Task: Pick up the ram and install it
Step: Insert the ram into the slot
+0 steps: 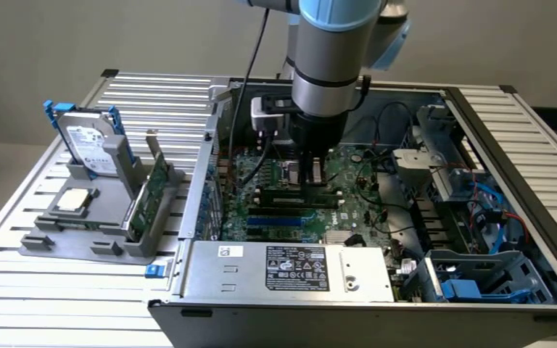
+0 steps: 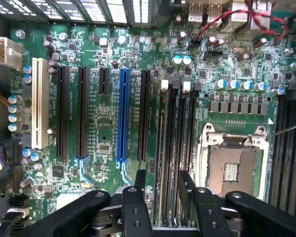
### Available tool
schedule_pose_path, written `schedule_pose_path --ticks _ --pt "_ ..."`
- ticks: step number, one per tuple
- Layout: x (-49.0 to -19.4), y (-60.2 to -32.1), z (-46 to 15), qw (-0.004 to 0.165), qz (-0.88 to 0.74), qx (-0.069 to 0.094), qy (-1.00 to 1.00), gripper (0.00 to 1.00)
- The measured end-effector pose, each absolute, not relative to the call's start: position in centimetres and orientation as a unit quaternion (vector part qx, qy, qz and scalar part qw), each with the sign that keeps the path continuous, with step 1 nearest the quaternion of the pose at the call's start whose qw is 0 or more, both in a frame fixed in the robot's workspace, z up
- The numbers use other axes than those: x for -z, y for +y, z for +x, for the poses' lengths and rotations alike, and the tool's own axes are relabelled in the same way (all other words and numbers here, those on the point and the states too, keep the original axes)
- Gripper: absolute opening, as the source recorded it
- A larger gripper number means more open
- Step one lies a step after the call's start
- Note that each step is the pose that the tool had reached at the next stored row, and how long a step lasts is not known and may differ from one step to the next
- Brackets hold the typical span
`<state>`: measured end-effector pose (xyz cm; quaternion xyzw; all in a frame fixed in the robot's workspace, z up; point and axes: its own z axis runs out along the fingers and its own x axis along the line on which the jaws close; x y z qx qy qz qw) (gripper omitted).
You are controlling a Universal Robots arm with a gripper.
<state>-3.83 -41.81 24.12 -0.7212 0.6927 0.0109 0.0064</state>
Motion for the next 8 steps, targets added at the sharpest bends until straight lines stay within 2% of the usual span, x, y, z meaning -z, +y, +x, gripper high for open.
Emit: schedule_pose_path --ticks 4,5,7,8 --pt "-24.9 -41.9 -4.4 0.008 -0.721 -0.014 0.693 0.40" --pt "-25.1 -41.9 -4.5 0.008 -0.721 -0.014 0.693 0.38" --pt "-25.7 -41.9 -4.5 0.007 -0.721 -0.015 0.693 0.25" --pt "-26.0 -41.9 -4.5 0.007 -0.721 -0.016 0.693 0.25"
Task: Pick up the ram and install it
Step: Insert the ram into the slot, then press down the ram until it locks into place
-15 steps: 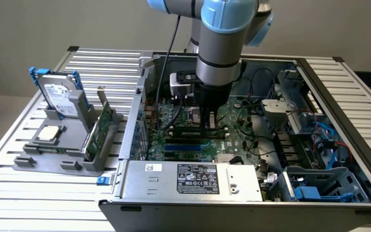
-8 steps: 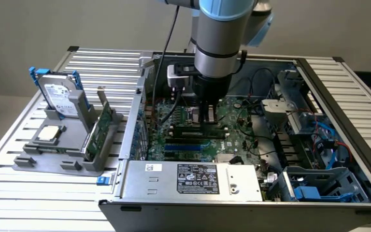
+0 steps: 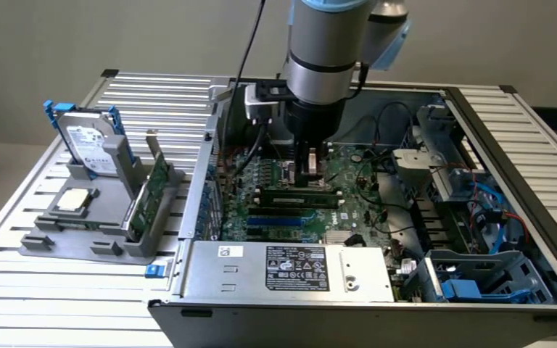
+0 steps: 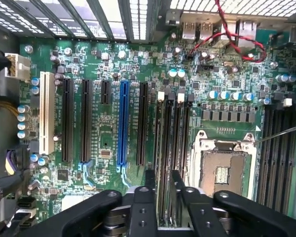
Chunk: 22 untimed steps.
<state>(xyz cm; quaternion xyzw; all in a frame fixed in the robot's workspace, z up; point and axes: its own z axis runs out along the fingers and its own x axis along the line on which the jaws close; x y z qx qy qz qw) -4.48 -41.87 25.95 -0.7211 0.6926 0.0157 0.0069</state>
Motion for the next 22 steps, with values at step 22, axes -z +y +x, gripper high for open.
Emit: schedule_pose_path --ticks 22 --pt "-26.70 -41.95 -4.42 0.007 -0.721 -0.019 0.693 0.11"
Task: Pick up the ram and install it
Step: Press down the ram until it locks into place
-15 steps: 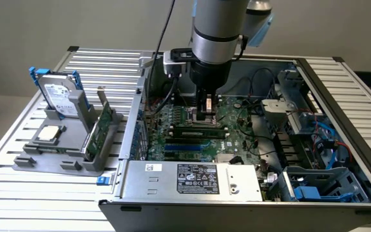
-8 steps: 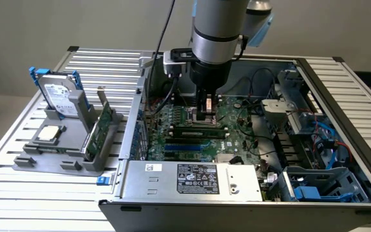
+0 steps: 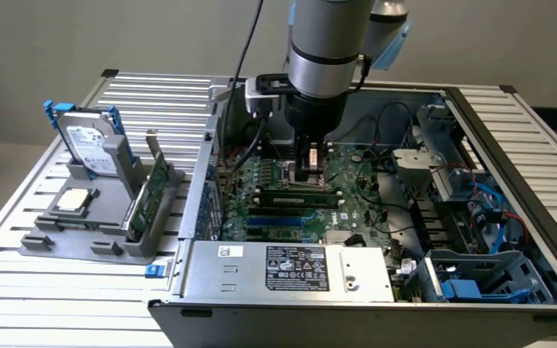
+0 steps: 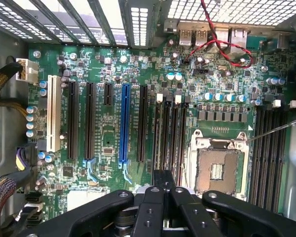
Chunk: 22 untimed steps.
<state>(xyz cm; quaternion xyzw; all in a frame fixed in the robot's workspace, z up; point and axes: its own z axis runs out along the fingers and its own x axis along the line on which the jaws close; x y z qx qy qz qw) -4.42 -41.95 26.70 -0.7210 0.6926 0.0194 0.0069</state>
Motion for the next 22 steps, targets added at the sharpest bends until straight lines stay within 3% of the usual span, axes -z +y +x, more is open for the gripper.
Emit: schedule_pose_path --ticks 22 --pt "-23.9 -41.9 -4.6 0.002 -0.713 -0.029 0.700 0.11"
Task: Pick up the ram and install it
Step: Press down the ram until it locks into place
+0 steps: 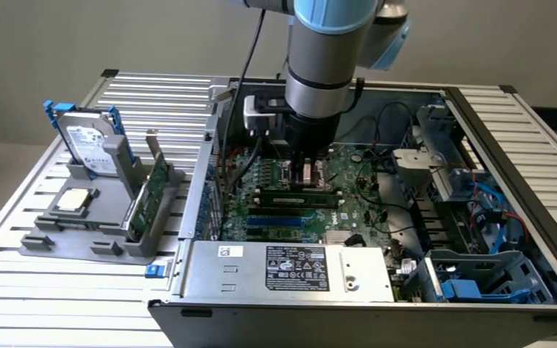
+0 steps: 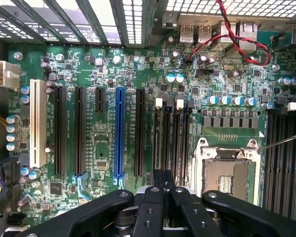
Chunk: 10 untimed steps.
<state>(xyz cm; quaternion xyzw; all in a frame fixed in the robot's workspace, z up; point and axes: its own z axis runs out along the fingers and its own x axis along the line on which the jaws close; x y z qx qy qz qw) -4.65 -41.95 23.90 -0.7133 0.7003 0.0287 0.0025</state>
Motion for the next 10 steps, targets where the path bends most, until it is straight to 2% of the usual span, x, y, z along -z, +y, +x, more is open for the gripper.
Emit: schedule_pose_path --ticks 10 --pt "-23.17 -41.94 -4.64 0.010 -0.709 -0.037 0.704 0.11"
